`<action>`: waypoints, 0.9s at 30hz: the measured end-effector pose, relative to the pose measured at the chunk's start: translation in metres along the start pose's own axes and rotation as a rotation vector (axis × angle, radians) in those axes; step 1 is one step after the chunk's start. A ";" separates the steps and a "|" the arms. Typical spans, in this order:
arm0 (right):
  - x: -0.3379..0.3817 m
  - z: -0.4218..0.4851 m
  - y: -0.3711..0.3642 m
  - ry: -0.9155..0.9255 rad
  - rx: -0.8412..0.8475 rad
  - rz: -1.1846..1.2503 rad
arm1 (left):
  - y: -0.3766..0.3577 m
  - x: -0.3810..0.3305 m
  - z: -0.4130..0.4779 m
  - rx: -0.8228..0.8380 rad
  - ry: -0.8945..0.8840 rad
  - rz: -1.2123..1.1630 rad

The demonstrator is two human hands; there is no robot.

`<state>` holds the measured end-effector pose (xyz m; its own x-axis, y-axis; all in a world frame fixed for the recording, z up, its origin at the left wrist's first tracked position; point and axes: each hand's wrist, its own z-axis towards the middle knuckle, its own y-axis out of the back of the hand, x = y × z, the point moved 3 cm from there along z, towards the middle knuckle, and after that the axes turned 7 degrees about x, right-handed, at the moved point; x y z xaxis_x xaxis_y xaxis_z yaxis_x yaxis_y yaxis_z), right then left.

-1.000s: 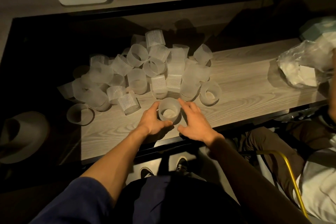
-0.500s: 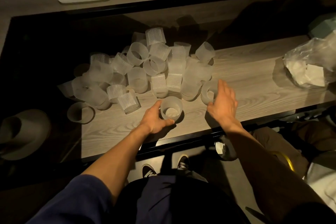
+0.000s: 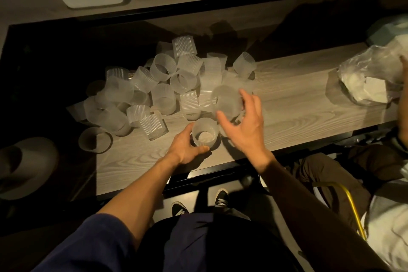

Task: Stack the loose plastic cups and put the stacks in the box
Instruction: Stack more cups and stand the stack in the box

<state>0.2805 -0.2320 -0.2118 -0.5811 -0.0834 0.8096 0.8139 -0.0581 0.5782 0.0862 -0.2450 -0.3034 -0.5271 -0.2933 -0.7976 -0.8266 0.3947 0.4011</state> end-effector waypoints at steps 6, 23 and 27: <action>-0.001 -0.021 -0.037 0.170 0.212 -0.053 | 0.000 -0.002 -0.001 0.003 -0.010 0.009; -0.053 -0.014 -0.016 -0.158 0.228 -0.057 | -0.001 -0.003 -0.004 0.000 -0.009 -0.023; -0.081 0.000 0.004 -0.327 0.059 -0.269 | 0.001 -0.004 -0.003 0.028 -0.005 -0.014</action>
<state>0.3305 -0.2255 -0.2753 -0.7504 0.2471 0.6131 0.6371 0.0228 0.7705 0.0866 -0.2457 -0.2988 -0.5145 -0.2944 -0.8054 -0.8279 0.4152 0.3771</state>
